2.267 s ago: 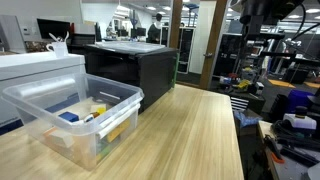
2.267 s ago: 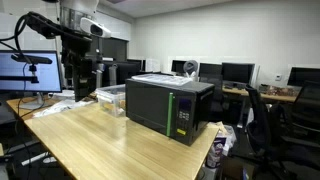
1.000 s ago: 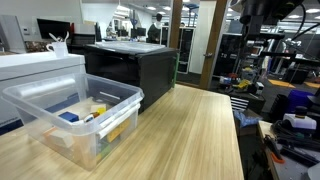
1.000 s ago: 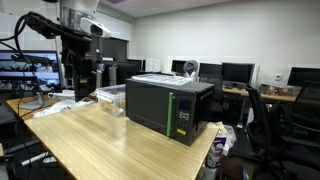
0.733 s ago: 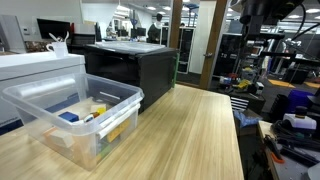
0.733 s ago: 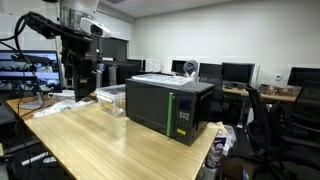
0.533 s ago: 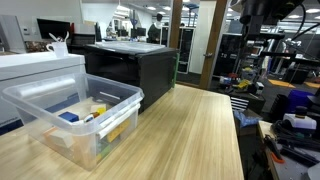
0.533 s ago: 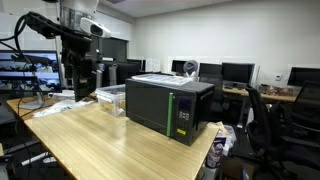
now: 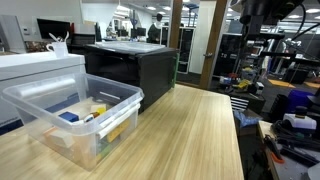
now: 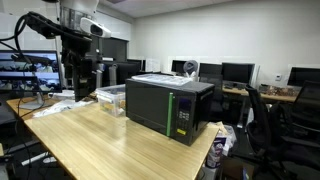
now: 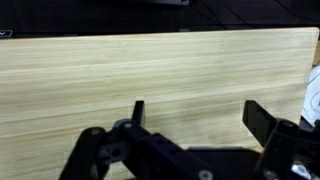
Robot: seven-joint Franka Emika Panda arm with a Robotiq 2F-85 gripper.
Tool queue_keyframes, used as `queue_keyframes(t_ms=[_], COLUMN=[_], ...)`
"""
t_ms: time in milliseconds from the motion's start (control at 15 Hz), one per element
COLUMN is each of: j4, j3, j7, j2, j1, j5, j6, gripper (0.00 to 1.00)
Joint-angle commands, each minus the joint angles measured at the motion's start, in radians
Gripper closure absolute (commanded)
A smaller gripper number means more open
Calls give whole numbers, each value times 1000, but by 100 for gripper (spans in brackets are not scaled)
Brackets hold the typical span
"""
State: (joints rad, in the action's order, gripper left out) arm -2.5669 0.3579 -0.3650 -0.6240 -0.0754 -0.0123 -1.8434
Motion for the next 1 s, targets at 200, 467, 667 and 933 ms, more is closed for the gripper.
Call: queue_keyframes(t_ms=[200,467,667,933], j4=[1,1,1,1], j3=[-23,-23,-23,-23], j7=[-13,-13,-13,-13], j2=[6,6,6,6], j1=[-26,-26,-26,-26], j5=[-14,-14,-14,-14], j6=[2,2,2,2], gripper=[0,0,0,0])
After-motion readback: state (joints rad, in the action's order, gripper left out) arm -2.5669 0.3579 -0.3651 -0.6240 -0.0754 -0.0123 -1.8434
